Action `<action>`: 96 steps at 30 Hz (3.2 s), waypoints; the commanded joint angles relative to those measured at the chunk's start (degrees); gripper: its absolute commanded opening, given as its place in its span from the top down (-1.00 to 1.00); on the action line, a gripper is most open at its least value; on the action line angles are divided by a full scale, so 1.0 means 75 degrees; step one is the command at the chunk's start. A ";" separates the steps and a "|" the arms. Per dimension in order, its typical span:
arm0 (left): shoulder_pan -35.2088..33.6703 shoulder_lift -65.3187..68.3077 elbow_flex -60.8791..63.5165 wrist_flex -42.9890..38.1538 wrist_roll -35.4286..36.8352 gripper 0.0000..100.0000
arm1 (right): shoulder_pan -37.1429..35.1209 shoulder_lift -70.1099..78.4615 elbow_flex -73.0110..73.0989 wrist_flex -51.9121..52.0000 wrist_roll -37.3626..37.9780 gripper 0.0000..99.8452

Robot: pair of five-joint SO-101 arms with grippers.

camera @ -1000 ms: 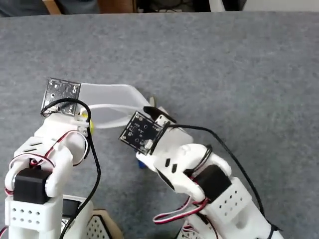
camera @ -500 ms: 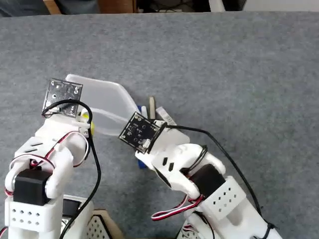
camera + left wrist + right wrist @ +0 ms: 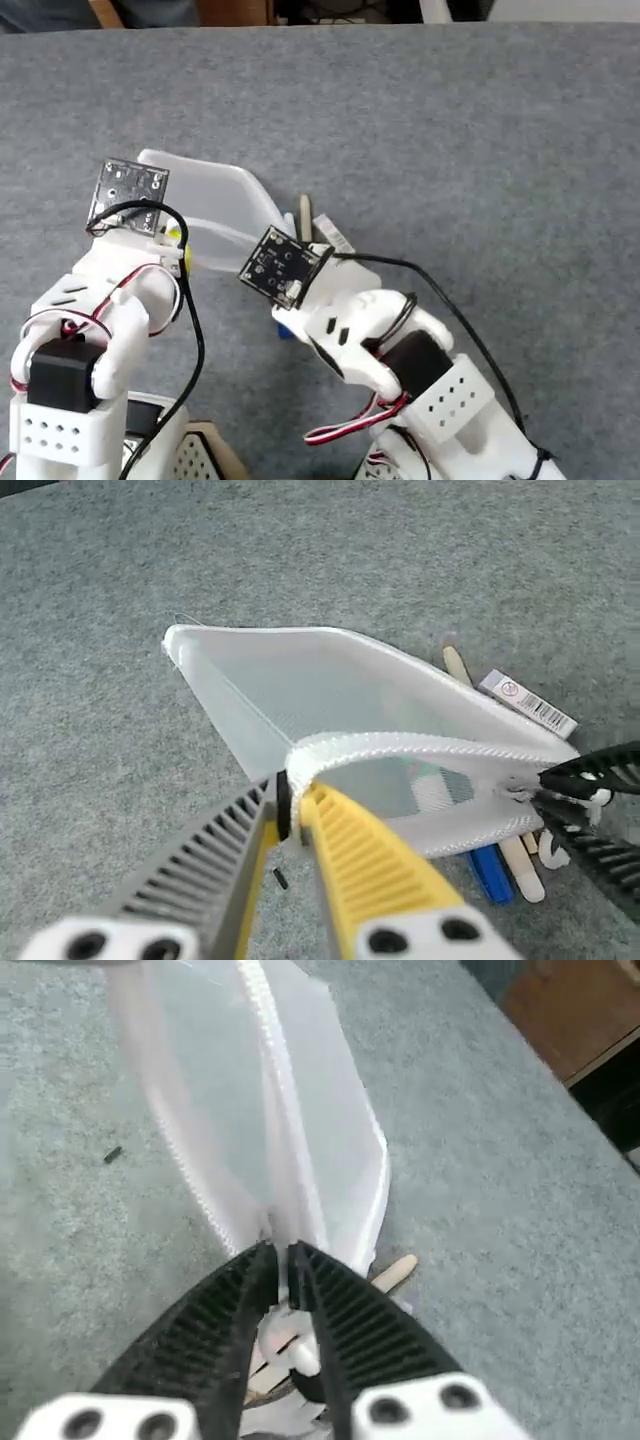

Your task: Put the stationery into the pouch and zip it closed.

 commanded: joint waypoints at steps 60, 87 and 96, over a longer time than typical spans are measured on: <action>0.1319 0.2321 -0.5304 0.3153 0.0328 0.95 | 0.0012 -0.0897 -0.1600 0.2731 -0.0023 0.24; 0.1319 0.2321 -0.5292 0.3153 0.0328 0.95 | 0.0176 -0.0932 -0.1354 0.1969 -0.0023 0.97; 0.1307 0.2321 -0.4355 0.3036 0.0270 0.95 | 0.0164 -0.0944 -0.1354 0.1969 -0.0023 0.98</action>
